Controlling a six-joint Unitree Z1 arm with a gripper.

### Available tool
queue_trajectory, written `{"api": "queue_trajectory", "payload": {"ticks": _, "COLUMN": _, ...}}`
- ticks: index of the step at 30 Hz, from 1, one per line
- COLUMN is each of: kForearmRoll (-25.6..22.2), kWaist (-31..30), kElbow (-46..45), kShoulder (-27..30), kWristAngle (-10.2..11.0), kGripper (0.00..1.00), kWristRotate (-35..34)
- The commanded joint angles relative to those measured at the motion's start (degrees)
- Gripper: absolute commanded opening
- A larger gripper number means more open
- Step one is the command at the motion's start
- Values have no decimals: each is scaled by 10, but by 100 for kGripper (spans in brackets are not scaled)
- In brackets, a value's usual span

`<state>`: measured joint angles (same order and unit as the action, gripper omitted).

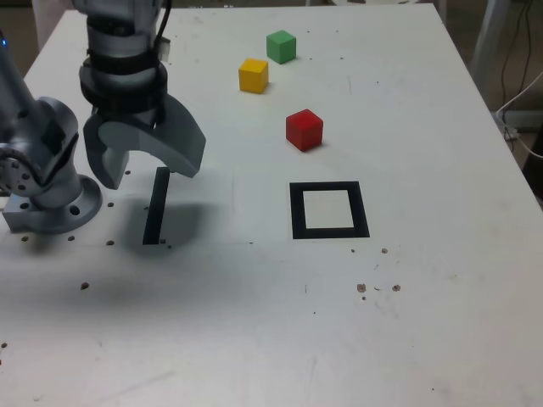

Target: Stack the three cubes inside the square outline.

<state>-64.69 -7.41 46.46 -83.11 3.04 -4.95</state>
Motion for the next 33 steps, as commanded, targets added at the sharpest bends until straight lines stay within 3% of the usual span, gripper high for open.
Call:
{"api": "queue_trajectory", "payload": {"ticks": 1, "kForearmRoll": -6, "kWaist": 0, "kElbow": 13, "kShoulder": -13, "kWristAngle": 3, "kGripper": 99, "kWristRotate": -5}}
{"api": "queue_trajectory", "payload": {"ticks": 16, "kForearmRoll": -32, "kWaist": 14, "kElbow": 156, "kShoulder": -97, "kWristAngle": 17, "kGripper": 99, "kWristRotate": -76}}
{"api": "queue_trajectory", "payload": {"ticks": 33, "kForearmRoll": -35, "kWaist": 132, "kElbow": 289, "kShoulder": -204, "kWristAngle": 24, "kGripper": 99, "kWristRotate": -98}}
